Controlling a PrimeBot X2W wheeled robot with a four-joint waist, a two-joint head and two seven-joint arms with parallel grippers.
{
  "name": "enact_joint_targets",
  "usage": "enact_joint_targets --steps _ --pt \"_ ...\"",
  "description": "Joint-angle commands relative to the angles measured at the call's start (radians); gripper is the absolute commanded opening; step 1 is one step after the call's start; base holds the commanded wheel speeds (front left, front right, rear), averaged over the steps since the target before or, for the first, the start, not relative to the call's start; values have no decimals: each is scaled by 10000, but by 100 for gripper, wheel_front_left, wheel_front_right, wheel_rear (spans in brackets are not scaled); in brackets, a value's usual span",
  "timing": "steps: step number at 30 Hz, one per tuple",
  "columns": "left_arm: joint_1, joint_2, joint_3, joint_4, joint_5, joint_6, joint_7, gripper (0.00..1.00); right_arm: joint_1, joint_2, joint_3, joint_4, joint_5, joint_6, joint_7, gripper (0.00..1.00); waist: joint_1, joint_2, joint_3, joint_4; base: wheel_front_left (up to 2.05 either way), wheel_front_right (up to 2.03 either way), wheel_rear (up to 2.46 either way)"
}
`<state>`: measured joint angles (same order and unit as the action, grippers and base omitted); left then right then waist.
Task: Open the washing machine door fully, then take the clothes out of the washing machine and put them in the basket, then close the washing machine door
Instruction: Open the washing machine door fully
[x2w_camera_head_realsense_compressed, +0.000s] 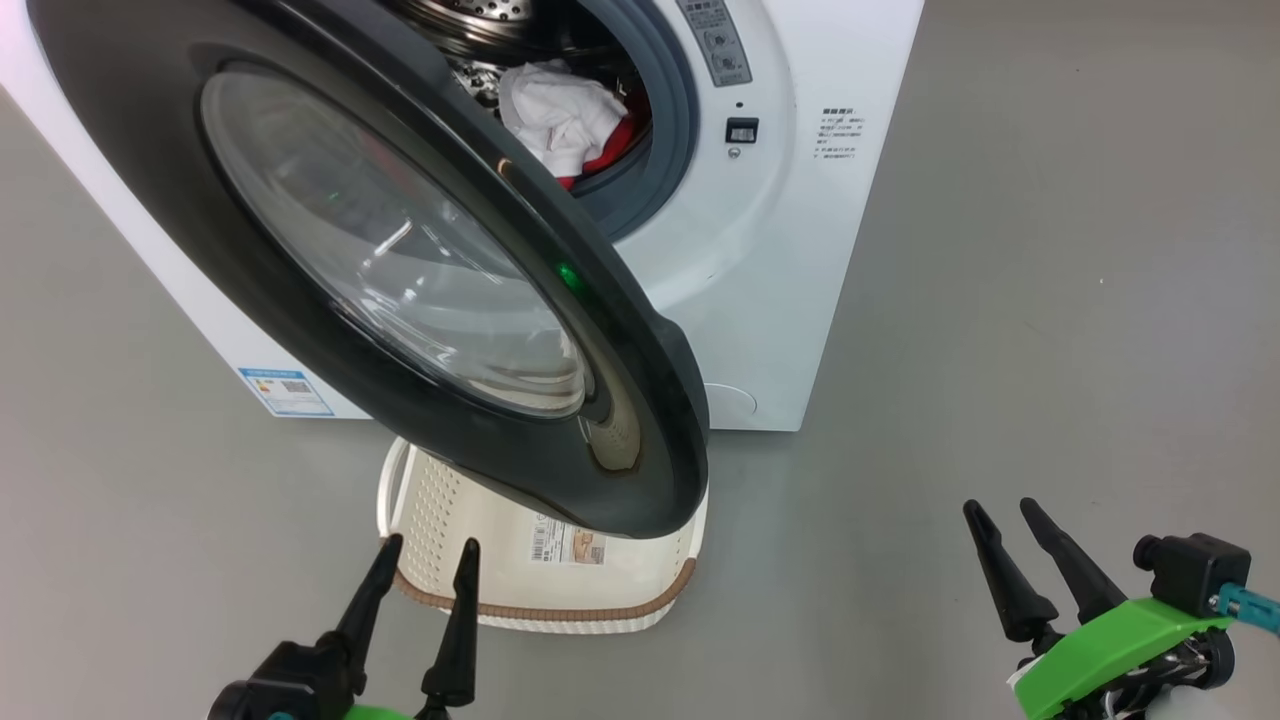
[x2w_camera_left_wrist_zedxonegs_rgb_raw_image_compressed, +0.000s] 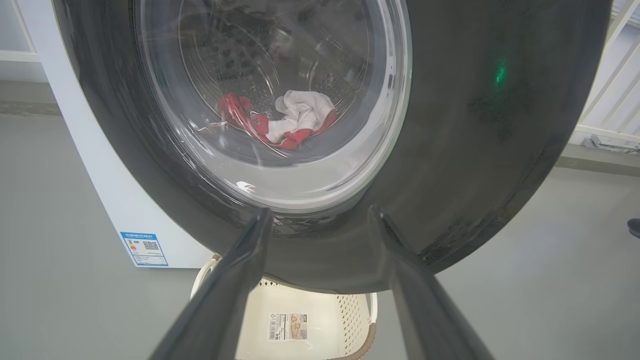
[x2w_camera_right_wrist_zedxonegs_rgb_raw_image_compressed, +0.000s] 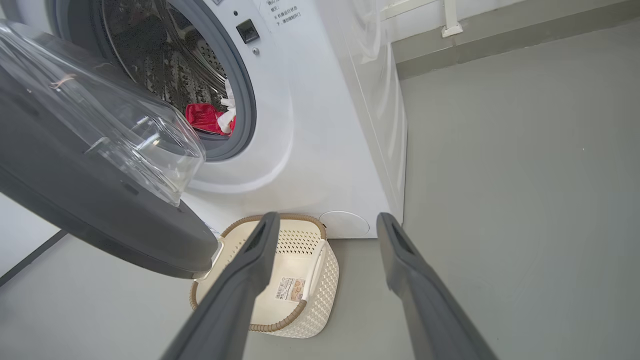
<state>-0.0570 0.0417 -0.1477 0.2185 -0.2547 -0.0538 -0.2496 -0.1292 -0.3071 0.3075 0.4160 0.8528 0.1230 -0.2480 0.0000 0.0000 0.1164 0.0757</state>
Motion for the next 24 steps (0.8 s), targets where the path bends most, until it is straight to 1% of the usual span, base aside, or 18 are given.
enact_joint_targets --steps 1,6,12,18,24 --pt "-45 85 352 -249 44 -28 -122 100 154 -64 86 -249 -216 77 -134 100 0 0 3 -8 0 0 0" --pt "-53 85 365 -258 43 -25 -122 100 560 458 -883 -815 -1870 77 -136 100 0 0 24 -44 0 0 0" --pt "-101 85 366 -276 38 -20 -122 100 1062 1105 -1965 -1670 -3422 77 -136 100 0 0 58 -48 0 0 0" --pt "-117 85 387 -293 34 -1 -122 100 1560 1820 -3223 -2424 -4332 77 -137 100 0 0 51 -33 0 0 0" --pt "-114 85 400 -328 27 0 -122 100 1849 2124 -3579 -2662 -4817 77 -137 100 0 0 68 -52 0 0 0"
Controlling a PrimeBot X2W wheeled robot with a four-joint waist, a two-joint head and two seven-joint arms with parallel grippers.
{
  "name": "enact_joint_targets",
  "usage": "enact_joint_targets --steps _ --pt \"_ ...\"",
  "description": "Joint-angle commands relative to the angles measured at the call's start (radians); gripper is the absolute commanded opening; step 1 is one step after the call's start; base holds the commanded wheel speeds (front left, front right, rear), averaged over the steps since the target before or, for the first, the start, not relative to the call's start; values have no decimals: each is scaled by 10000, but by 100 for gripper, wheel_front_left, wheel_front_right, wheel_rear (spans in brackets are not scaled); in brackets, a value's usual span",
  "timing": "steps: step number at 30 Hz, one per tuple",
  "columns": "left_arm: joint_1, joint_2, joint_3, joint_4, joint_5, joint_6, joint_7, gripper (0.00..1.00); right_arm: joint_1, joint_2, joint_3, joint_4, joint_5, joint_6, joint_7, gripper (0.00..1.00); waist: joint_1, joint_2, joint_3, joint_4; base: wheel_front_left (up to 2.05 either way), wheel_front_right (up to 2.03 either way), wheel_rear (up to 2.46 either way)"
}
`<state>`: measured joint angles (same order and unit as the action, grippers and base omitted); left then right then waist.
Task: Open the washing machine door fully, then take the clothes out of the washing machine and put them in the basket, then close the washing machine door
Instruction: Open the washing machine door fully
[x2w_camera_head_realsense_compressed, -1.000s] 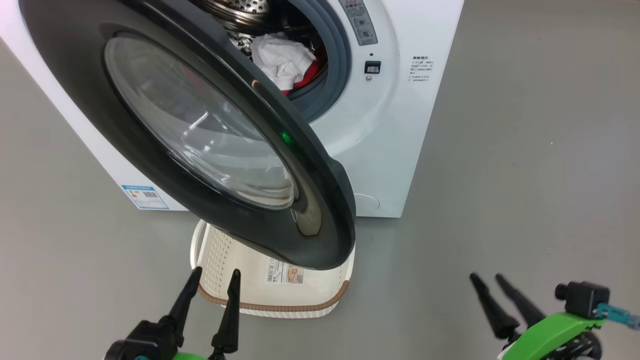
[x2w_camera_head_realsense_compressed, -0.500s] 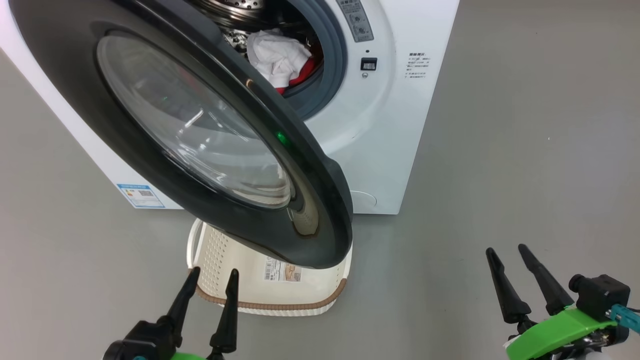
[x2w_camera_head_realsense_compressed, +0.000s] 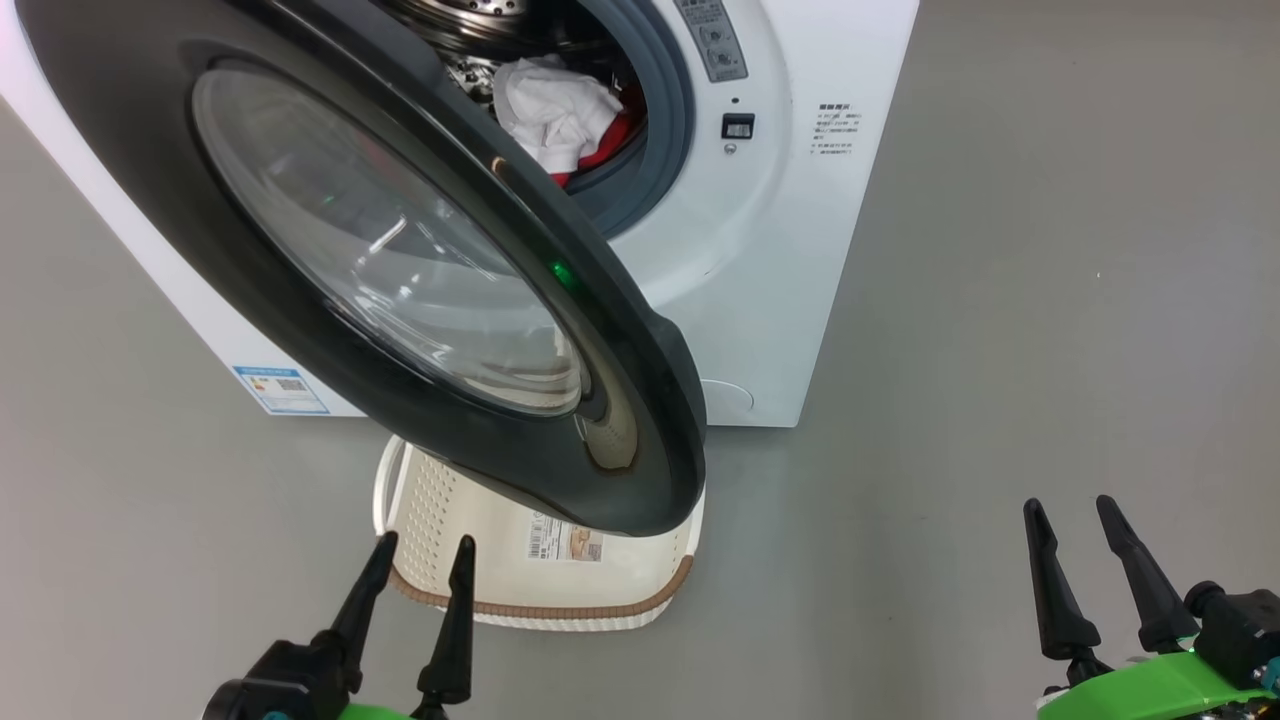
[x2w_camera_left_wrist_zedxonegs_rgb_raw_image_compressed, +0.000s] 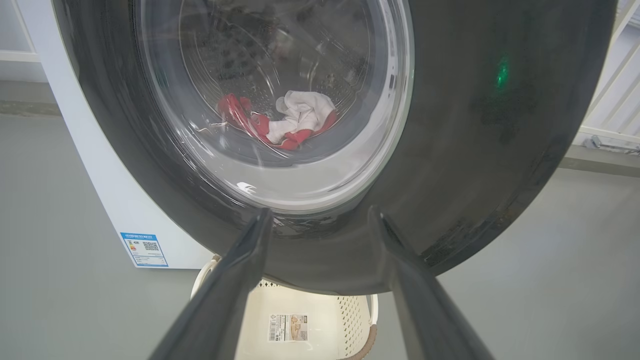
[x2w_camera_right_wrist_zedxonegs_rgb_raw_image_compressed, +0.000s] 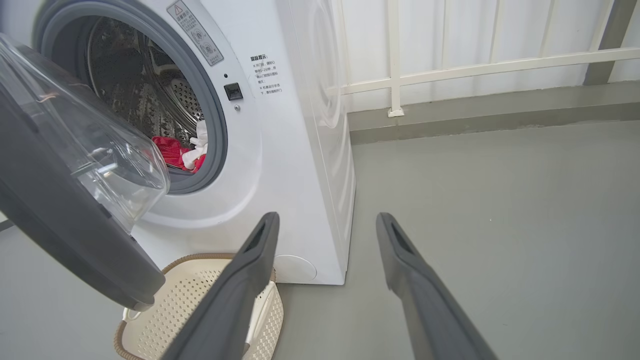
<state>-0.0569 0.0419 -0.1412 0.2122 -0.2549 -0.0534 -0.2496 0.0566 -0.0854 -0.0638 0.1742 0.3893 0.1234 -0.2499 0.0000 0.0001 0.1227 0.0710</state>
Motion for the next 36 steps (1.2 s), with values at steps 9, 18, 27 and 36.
enact_joint_targets --steps 9,18,27,36 --pt "-174 83 329 -263 23 -23 -122 100 -52 -4 121 -236 -328 73 -118 100 0 -1 60 3 0 0 0" --pt "-164 83 305 -267 15 -10 -122 100 -89 26 130 -285 -291 73 -118 100 0 -1 50 30 0 0 0" --pt "-180 83 237 -243 16 -35 -122 100 -532 115 775 -785 1342 73 -118 0 0 -1 50 102 0 0 0" --pt "-160 83 60 -193 -54 -32 -122 100 -1661 89 1810 -1152 5491 73 -118 0 0 -1 -23 322 0 0 0"
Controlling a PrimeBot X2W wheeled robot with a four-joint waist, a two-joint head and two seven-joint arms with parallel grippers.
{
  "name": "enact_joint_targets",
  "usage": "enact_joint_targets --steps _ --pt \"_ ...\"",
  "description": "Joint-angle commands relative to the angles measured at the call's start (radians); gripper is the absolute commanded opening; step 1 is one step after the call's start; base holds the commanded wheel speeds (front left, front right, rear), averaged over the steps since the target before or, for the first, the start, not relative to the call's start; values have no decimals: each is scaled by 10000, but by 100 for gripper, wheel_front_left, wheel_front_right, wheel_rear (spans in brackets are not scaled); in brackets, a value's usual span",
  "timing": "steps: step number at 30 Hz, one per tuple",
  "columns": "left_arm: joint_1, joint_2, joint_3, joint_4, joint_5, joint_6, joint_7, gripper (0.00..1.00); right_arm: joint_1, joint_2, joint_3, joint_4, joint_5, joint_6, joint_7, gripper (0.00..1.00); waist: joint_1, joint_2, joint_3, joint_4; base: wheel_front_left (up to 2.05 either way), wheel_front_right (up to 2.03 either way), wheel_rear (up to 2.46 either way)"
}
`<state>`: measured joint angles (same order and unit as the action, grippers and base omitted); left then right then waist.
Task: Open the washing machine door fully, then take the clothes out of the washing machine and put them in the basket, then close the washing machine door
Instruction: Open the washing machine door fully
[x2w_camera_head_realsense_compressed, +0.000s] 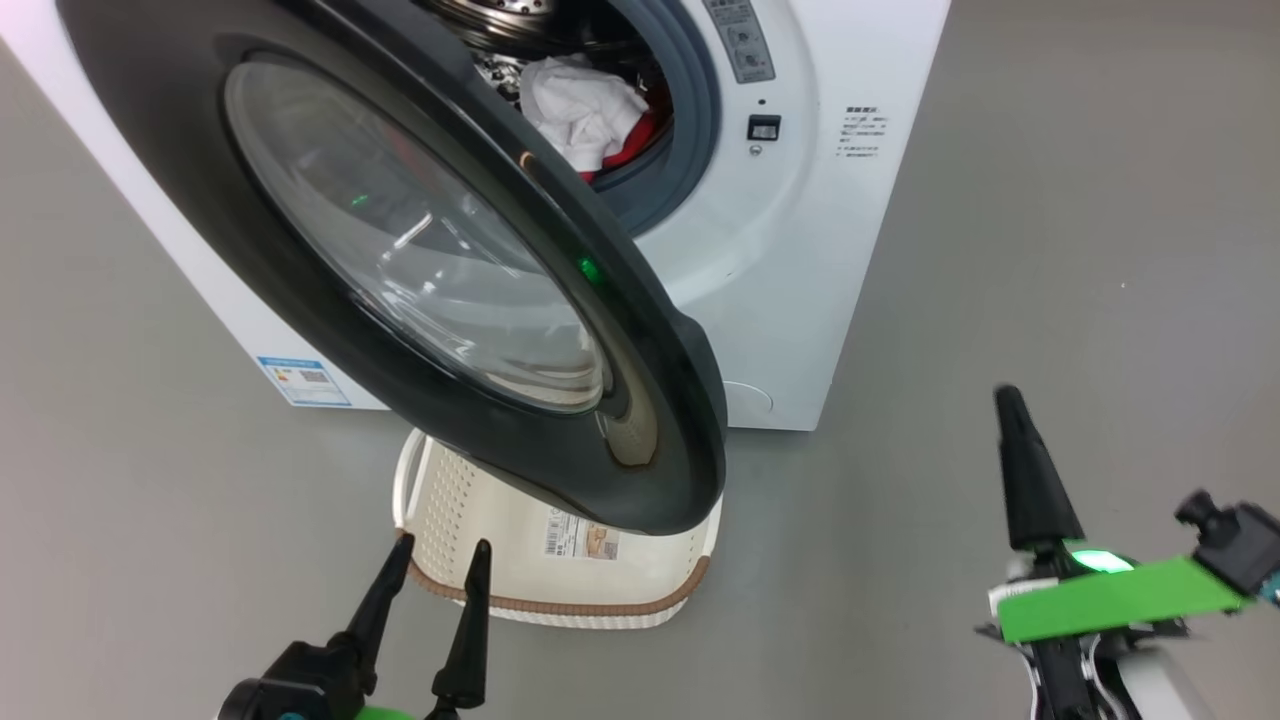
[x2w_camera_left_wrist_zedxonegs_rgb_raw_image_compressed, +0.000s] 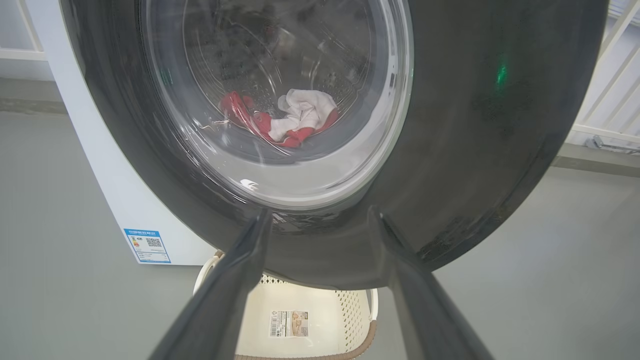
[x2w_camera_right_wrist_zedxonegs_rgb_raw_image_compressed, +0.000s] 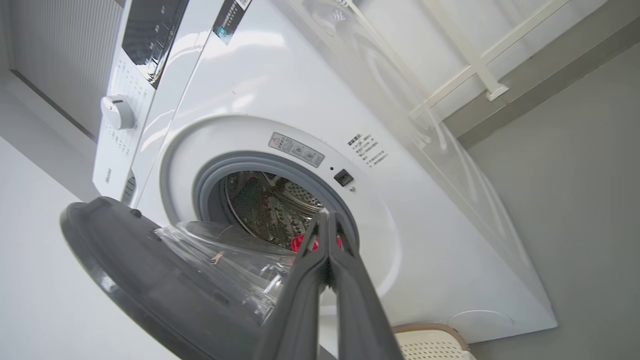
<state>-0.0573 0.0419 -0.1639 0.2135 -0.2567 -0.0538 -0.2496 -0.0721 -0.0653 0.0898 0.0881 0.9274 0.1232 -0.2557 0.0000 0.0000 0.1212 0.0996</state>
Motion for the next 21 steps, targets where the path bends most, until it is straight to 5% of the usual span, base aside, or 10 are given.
enact_joint_targets --steps 1,11,21 --pt "-160 83 261 -203 -49 -23 -122 100 -553 -196 478 -315 674 75 -61 0 0 0 -9 71 0 0 0" --pt "-156 83 -11 -186 -185 17 -122 100 -2126 -1211 2049 -409 5549 75 419 0 0 0 43 507 0 0 0" --pt "-372 83 -337 -224 -365 87 -122 100 -3157 -1070 1769 198 8276 75 4146 0 0 0 424 902 0 0 0"
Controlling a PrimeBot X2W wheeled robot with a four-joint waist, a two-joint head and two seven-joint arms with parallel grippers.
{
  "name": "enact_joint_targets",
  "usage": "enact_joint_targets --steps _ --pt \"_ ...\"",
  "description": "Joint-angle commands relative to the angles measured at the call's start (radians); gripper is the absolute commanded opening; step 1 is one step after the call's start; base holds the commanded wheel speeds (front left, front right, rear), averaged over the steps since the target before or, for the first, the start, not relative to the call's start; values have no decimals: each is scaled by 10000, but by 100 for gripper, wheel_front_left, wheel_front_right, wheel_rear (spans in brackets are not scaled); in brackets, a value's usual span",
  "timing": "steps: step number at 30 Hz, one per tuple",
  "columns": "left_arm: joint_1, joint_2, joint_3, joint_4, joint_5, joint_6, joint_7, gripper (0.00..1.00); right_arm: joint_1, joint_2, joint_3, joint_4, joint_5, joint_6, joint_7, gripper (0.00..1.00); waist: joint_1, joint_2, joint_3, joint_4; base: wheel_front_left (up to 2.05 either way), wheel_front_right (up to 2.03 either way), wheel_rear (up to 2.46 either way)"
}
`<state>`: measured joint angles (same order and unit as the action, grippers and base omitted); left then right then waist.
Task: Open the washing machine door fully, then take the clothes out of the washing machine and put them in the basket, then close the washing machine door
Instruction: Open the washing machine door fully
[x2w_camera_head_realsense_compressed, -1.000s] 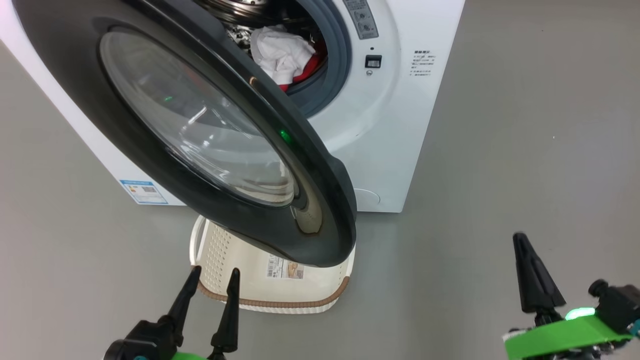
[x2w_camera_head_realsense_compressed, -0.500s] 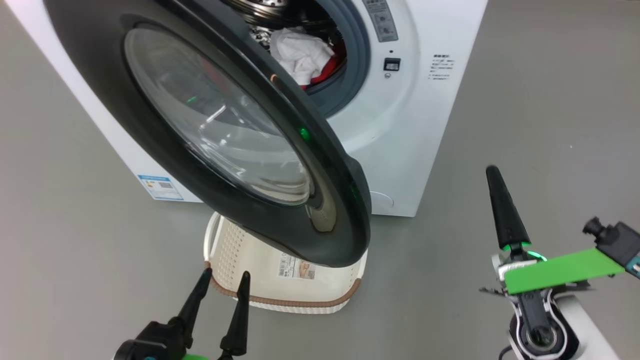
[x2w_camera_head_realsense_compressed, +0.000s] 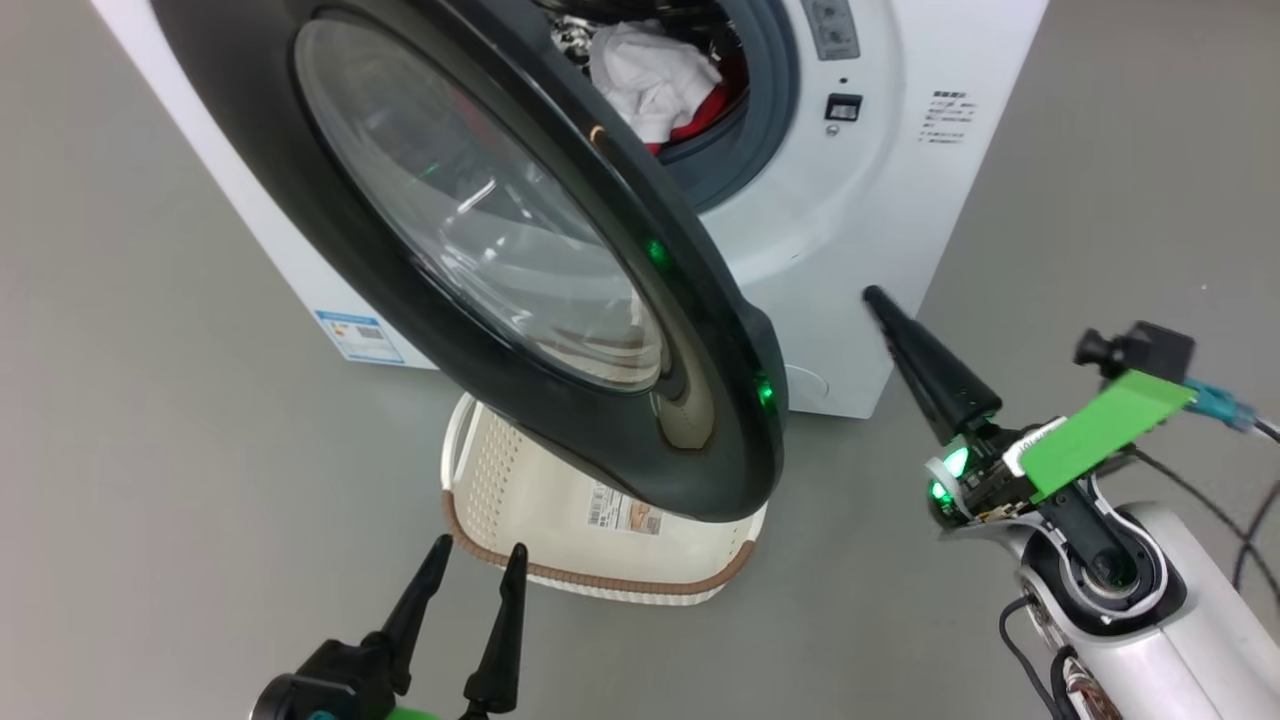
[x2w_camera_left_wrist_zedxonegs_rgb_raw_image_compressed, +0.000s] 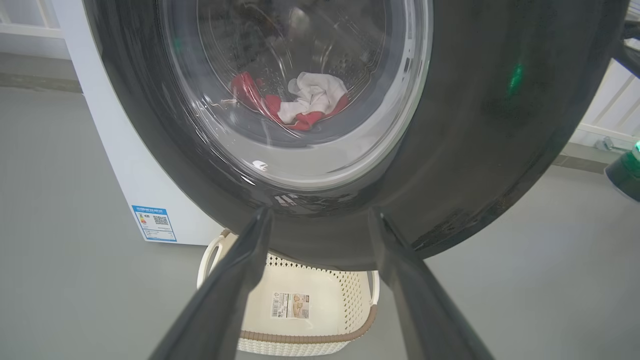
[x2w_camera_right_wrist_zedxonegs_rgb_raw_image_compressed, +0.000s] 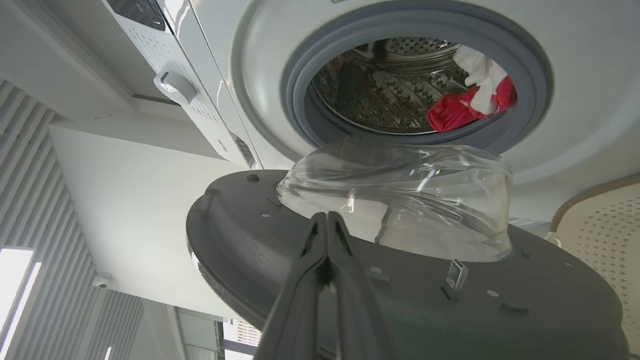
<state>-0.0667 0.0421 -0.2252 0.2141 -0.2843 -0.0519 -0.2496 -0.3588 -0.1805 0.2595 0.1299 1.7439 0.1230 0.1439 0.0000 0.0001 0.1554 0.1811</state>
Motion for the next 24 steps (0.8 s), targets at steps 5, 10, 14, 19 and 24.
enact_joint_targets --steps 5,10,14,19,24 --pt "-368 81 134 -228 -173 105 -122 100 -505 215 -174 99 380 77 1675 0 0 -1 189 245 0 0 0" --pt "-448 81 -70 -236 -288 157 -122 100 -695 465 -645 510 425 77 2892 0 0 -1 315 443 0 0 0" --pt "-513 81 -210 -245 -434 243 -122 100 -738 726 -866 639 312 77 3920 0 0 -1 400 635 0 0 0" --pt "-511 81 -294 -226 -508 250 -122 100 -527 936 -922 638 32 77 4590 0 0 -1 302 833 0 0 0" --pt "-416 81 -322 -204 -540 264 -122 100 -227 1110 -832 643 -209 77 5022 0 0 -1 100 1062 0 0 0"
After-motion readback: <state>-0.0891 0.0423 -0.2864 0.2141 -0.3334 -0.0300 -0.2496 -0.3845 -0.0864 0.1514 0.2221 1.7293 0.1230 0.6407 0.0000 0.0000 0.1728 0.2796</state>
